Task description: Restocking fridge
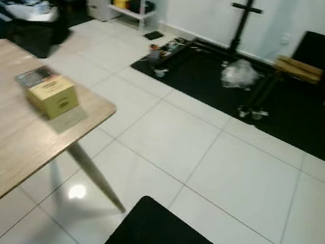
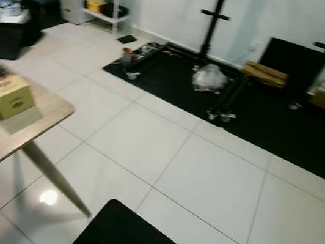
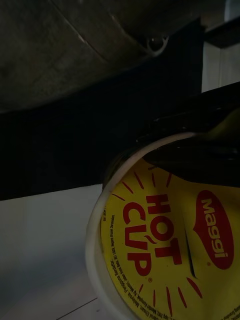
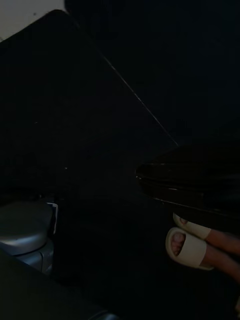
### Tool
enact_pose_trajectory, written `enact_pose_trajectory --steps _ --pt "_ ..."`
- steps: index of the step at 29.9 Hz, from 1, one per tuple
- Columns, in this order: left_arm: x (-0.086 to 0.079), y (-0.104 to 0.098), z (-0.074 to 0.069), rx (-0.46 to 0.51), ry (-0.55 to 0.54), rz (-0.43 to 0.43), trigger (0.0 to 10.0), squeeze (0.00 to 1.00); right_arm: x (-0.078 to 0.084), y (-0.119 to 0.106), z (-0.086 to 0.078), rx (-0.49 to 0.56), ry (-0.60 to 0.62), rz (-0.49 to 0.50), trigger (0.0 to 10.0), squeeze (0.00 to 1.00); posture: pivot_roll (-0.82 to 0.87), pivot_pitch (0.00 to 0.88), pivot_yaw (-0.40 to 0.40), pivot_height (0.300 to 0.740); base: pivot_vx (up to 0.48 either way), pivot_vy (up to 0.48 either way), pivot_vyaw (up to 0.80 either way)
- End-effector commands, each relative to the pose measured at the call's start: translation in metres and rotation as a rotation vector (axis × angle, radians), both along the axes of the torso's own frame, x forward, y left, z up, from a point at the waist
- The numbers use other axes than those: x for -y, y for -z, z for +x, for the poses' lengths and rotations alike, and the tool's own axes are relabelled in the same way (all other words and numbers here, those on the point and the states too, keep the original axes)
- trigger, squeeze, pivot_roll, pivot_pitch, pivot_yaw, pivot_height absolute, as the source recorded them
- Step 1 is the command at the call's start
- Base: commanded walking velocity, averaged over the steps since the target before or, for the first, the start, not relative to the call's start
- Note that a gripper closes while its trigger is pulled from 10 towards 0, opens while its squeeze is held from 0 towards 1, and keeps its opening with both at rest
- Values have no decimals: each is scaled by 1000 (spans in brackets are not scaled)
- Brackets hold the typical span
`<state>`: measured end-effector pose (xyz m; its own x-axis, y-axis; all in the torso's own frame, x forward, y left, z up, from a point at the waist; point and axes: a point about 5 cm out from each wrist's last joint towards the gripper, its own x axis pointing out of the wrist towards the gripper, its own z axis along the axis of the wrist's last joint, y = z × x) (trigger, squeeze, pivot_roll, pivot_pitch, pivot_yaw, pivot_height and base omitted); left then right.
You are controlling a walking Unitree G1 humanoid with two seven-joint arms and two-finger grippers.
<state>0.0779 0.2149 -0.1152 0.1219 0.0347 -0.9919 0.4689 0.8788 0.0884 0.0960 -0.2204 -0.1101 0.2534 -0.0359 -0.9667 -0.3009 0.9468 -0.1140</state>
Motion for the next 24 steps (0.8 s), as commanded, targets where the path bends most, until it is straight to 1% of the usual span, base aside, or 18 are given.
enact_pose_trajectory --steps 1,10,24 --pt "15 -4 29 110 7 -59 10000 0 0 0 1 -4 -4 -2 10000 0 26 0 -8 740 0 0 -769" --pt "14 -4 29 108 12 -56 10000 0 -1 0 1 -5 -3 -2 10000 0 24 0 -2 740 0 0 -769" --pt "16 -4 29 106 8 -60 10000 0 -2 0 0 -8 4 2 10000 0 23 0 -3 740 0 0 -769"
